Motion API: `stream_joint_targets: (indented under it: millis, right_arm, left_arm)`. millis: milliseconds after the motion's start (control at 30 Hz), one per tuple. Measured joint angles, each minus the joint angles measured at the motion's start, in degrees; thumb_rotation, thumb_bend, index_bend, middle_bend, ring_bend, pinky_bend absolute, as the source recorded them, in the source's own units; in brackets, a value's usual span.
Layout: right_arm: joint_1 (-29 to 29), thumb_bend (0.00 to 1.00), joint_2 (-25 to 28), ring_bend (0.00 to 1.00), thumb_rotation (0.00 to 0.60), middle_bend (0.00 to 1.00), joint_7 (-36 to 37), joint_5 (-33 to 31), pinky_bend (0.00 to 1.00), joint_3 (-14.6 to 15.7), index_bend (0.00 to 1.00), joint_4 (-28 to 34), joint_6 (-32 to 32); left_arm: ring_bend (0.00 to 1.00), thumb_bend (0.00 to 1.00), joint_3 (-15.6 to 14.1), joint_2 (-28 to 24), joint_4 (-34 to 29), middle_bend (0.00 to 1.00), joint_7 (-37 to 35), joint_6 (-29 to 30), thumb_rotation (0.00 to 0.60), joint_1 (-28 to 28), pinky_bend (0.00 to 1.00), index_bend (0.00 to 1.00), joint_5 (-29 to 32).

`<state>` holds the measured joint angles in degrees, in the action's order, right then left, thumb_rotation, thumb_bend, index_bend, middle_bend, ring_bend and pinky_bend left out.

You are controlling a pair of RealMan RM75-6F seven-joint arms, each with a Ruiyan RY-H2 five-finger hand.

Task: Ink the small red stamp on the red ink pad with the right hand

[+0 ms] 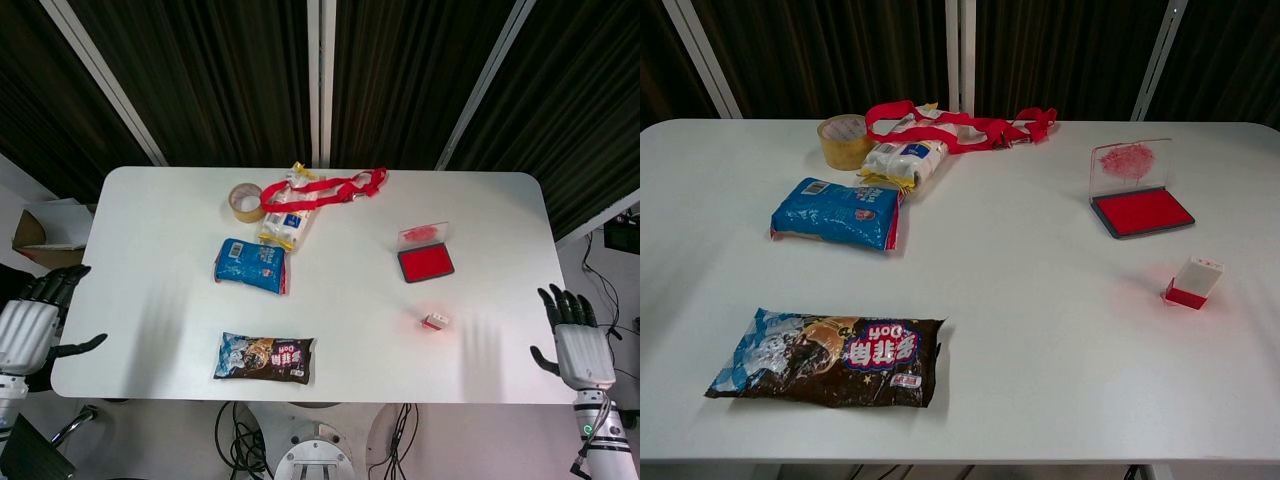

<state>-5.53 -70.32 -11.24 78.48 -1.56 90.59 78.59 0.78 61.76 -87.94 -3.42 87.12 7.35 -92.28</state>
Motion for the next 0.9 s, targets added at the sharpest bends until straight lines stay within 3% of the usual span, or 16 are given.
stream_joint_targets:
  millis: [233, 400, 900]
  right_arm:
    - [-3.3, 0.15, -6.1, 0.0, 0.6, 0.08, -4.6, -2.7, 0.0, -1.2, 0.04, -1.9, -5.2]
    - [-6.5, 0.15, -11.5, 0.0, 0.6, 0.15, -8.2, -4.5, 0.0, -2.3, 0.12, -3.6, -8.8]
    - [-10.7, 0.17, -20.7, 0.0, 0.6, 0.28, -12.4, -5.1, 0.0, -2.5, 0.28, -8.0, -11.8]
  left_arm:
    - [0.14, 0.06, -0.2, 0.5, 1.3, 0.14, -1.3, -1.0, 0.448, 0.2, 0.24, 0.11, 0.5]
    - [0.14, 0.06, -0.1, 0.1, 1.6, 0.14, -1.8, -0.9, 0.449, 0.1, 0.25, 0.11, 0.9]
    - [0.14, 0.06, -0.3, -0.4, 2.1, 0.14, -2.2, -0.7, 0.448, -0.3, 0.25, 0.11, 1.0]
